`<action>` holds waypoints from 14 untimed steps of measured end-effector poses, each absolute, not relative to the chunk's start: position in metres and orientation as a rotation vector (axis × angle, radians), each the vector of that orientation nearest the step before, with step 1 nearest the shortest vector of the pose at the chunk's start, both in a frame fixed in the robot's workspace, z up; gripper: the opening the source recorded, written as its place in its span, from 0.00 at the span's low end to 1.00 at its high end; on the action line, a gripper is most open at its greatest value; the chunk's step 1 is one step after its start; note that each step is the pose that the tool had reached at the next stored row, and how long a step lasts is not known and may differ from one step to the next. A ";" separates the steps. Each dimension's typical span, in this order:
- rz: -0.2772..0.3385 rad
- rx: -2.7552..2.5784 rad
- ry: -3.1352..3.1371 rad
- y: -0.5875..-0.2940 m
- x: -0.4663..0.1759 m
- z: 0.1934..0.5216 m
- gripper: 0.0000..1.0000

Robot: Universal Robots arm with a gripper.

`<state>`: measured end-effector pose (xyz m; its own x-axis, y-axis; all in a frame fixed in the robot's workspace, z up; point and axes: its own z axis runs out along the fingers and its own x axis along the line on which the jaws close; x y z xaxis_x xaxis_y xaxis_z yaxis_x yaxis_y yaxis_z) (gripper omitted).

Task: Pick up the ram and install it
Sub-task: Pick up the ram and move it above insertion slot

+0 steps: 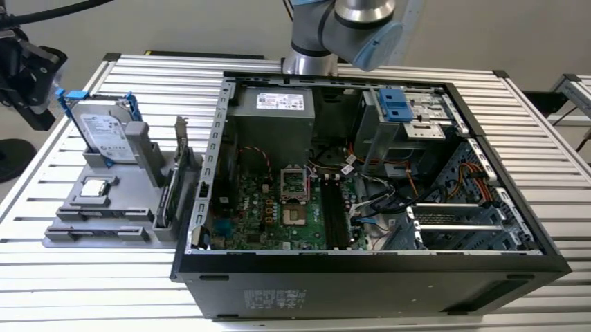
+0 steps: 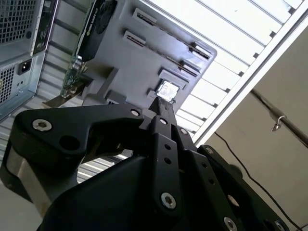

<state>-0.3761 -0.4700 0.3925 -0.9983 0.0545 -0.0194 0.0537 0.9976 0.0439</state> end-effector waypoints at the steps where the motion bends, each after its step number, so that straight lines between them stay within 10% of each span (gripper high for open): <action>1: 0.068 0.083 3.119 -0.472 -0.376 0.392 0.00; 14: 0.068 0.059 3.120 -0.489 -0.376 0.392 0.00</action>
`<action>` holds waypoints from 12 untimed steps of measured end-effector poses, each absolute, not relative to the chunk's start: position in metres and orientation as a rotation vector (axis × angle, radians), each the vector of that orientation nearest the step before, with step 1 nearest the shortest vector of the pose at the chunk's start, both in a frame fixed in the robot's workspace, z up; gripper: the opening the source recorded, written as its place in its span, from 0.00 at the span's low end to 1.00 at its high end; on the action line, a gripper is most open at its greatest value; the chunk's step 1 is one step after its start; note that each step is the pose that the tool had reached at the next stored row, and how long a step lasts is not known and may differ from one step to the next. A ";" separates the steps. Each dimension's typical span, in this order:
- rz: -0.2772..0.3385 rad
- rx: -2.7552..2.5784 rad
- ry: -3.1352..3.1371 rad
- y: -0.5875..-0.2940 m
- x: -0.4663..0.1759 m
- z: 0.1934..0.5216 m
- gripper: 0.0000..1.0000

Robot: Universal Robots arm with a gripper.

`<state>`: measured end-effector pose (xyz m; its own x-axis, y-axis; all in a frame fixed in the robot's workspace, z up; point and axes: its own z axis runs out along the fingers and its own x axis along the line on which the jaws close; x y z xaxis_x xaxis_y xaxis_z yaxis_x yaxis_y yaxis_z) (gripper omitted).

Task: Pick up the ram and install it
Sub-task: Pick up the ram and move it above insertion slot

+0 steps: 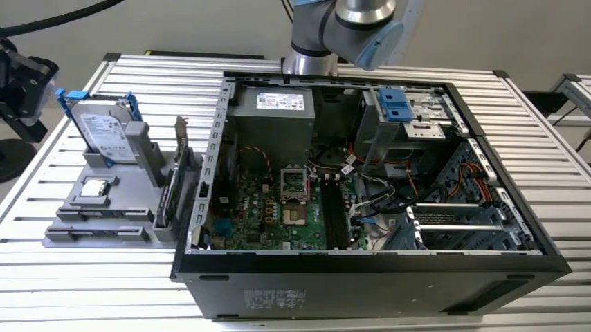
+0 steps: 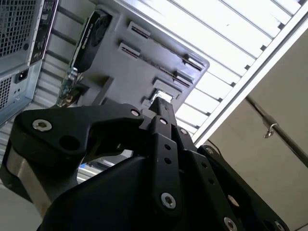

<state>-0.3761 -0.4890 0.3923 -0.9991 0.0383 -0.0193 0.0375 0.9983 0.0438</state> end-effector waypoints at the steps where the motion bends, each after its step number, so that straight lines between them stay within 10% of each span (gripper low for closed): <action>1: 0.068 0.058 3.120 -0.490 -0.376 0.392 0.00; 12: 0.068 0.057 3.120 -0.490 -0.376 0.392 0.00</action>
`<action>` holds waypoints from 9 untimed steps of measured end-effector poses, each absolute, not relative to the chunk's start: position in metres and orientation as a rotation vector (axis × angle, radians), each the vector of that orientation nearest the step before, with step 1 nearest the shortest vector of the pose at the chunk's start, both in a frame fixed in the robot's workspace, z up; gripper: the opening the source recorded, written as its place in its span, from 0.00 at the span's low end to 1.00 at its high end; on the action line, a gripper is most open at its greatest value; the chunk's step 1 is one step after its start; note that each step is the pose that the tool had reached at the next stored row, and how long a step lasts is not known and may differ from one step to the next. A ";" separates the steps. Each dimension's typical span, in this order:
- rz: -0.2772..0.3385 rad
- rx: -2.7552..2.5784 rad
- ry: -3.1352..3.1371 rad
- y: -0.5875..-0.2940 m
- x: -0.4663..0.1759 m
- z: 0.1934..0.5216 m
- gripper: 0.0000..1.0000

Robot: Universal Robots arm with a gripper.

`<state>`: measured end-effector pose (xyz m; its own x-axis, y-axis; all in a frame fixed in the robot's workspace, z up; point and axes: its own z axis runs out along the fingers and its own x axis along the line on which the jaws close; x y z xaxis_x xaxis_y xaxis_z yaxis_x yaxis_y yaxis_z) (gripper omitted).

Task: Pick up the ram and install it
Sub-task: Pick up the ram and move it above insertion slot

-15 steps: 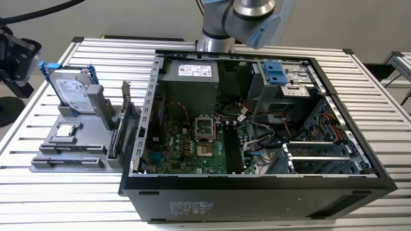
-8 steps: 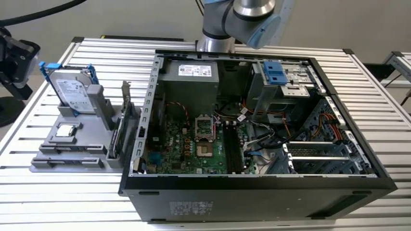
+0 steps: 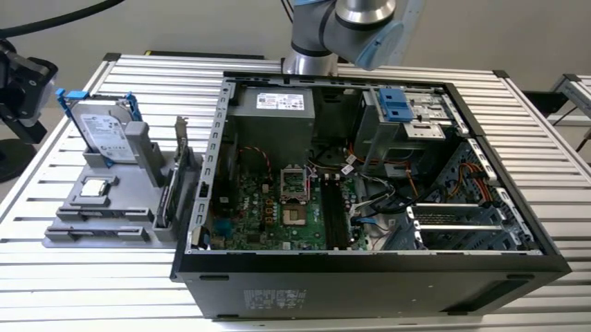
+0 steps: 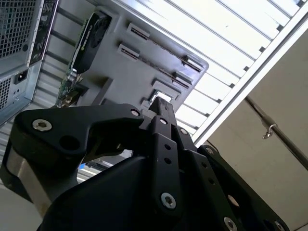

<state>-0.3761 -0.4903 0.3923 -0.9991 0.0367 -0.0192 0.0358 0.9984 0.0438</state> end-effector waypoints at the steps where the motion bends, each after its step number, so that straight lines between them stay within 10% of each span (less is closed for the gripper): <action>1: 0.068 0.057 3.120 -0.490 -0.376 0.392 0.00; 9: 0.067 0.119 3.118 -0.490 -0.376 0.392 0.00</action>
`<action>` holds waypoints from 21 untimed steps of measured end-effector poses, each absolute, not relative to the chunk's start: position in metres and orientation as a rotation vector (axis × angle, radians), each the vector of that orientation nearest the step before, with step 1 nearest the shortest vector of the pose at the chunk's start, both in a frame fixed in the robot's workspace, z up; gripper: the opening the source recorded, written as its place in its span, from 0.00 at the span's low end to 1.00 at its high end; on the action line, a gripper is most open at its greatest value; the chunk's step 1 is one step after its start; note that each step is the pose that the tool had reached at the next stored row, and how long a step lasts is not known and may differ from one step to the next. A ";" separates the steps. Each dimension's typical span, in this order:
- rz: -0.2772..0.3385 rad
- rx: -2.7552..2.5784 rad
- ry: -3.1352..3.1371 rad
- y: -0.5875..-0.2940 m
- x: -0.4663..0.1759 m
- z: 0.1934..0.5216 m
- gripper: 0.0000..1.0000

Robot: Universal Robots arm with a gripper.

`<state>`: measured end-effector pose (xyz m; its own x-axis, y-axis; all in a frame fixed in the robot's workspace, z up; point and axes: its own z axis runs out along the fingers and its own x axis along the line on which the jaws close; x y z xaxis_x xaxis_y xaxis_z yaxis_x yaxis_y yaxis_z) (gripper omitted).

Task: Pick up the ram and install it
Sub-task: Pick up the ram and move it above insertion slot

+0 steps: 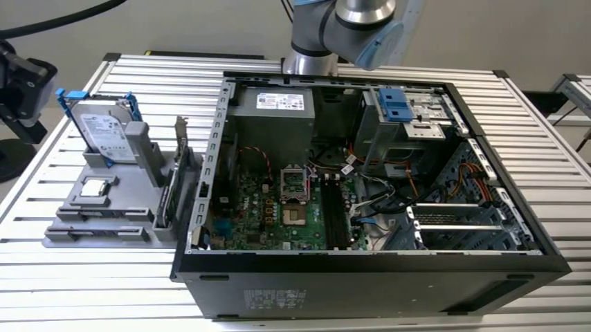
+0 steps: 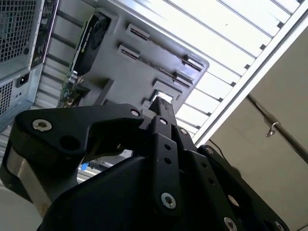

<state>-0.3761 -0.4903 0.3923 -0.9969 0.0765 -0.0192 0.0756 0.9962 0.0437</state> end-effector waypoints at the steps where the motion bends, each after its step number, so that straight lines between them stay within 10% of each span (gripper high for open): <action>1: 0.067 0.132 3.117 -0.490 -0.376 0.392 0.00; 21: 0.062 0.521 3.071 -0.490 -0.376 0.392 0.00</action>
<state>-0.3763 -0.4903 0.3917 -0.9438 0.3301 -0.0187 0.3290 0.9433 0.0437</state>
